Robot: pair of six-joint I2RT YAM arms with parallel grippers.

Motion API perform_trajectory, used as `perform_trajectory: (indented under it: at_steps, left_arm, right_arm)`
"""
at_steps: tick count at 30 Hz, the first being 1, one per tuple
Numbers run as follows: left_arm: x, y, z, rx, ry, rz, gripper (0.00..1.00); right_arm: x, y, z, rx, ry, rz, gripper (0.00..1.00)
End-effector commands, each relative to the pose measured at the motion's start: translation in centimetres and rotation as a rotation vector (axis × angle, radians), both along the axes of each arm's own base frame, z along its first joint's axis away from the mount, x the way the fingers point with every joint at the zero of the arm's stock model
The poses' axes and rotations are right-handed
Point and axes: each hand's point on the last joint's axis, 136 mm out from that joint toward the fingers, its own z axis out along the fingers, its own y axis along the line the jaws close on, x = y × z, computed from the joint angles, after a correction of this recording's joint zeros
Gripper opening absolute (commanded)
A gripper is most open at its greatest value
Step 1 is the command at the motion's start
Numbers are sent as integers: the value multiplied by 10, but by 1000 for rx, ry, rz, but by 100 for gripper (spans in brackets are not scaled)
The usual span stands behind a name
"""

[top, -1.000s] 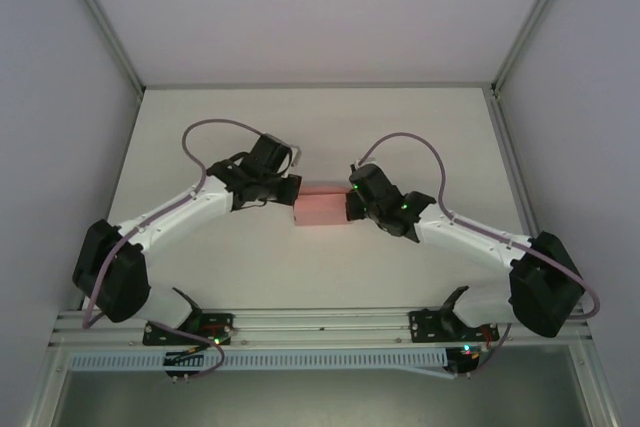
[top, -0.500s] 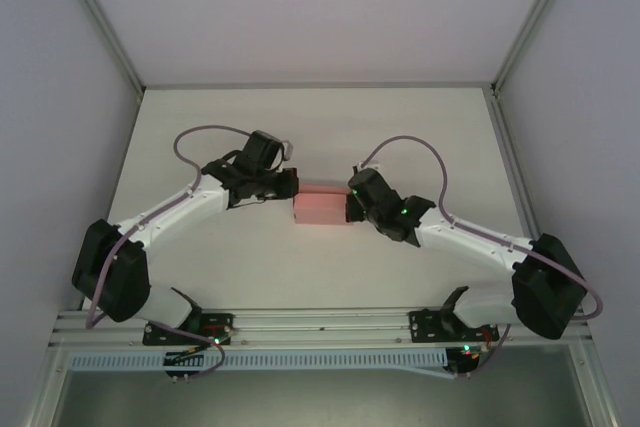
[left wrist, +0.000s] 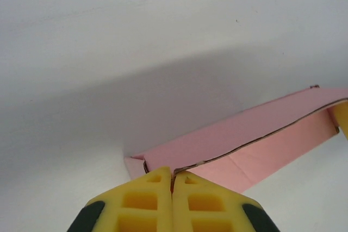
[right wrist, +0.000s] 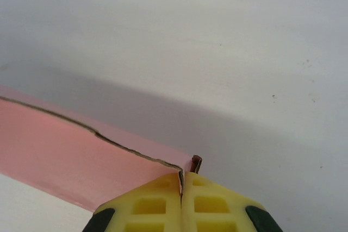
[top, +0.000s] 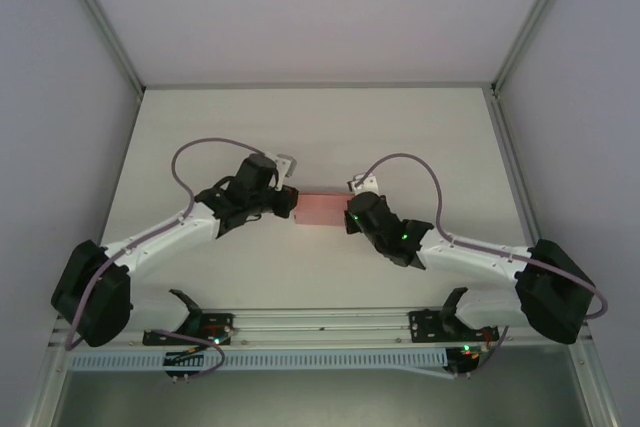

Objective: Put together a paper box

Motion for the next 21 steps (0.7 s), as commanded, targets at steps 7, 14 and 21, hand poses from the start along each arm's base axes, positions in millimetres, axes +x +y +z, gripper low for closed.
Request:
perform_trajectory:
  at_steps: [7, 14, 21]
  left_arm:
    - [-35, -6, -36, 52, 126, -81, 20]
    - [-35, -9, -43, 65, 127, -86, 8]
    - [-31, -5, -36, 86, 97, -72, 8]
  right_arm:
    - [-28, 0, -36, -96, 76, 73, 0]
    - [-29, 3, -32, -49, 88, 59, 2]
    - [-22, 0, 31, 112, -10, 3, 43]
